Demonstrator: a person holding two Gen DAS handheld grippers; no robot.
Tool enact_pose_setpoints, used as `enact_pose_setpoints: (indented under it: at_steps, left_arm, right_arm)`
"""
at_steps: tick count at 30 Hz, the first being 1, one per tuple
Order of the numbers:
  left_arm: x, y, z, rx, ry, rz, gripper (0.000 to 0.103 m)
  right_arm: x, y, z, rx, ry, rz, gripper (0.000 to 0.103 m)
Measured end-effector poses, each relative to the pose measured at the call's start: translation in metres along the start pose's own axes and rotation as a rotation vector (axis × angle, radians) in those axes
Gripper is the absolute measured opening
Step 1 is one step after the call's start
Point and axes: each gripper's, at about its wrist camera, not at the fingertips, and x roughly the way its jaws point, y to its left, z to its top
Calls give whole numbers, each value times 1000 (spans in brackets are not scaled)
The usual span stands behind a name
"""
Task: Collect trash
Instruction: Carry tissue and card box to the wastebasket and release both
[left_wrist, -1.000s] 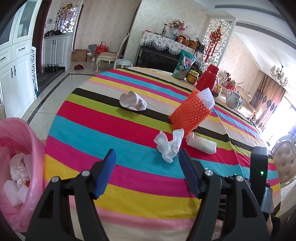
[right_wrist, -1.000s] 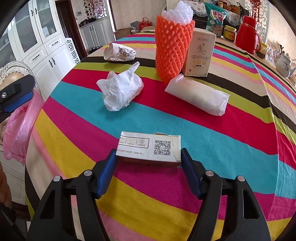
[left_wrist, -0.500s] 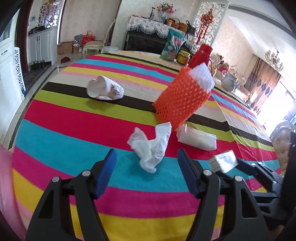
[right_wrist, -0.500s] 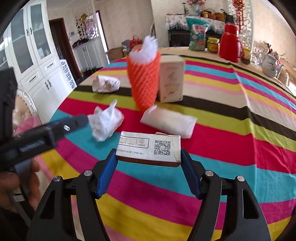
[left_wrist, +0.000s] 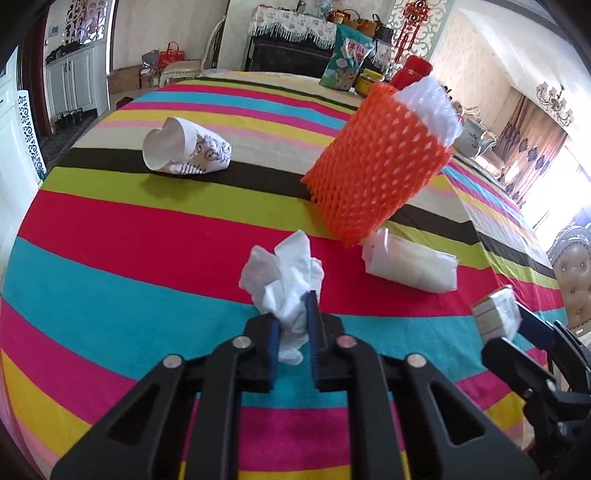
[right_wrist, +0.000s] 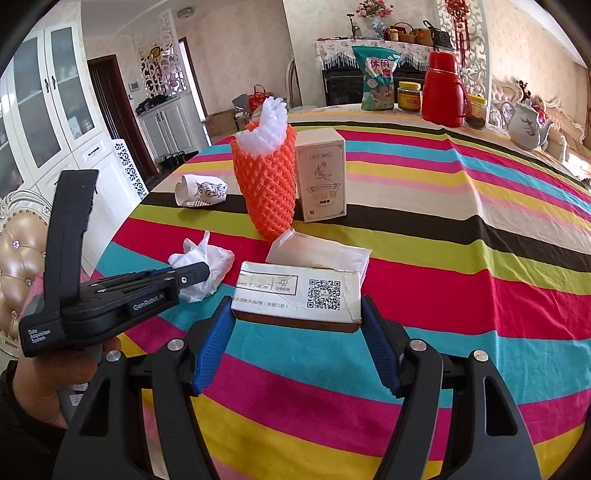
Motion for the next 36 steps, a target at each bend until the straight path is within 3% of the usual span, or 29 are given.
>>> enact_pose_setpoints:
  at_steps: [15,28,36]
  left_arm:
    - [-111,48,-22,-104,-204,37,11]
    - [-226,127,-52,-213,-370,195,11]
    - [-283,180,-78,-298,-431,298,12]
  right_arm:
    - [-18,35,10,-67,-34,42,65]
    - [-33,137,32,-220,-62,193,65]
    - [-32,214,36,-327,-63,293,65]
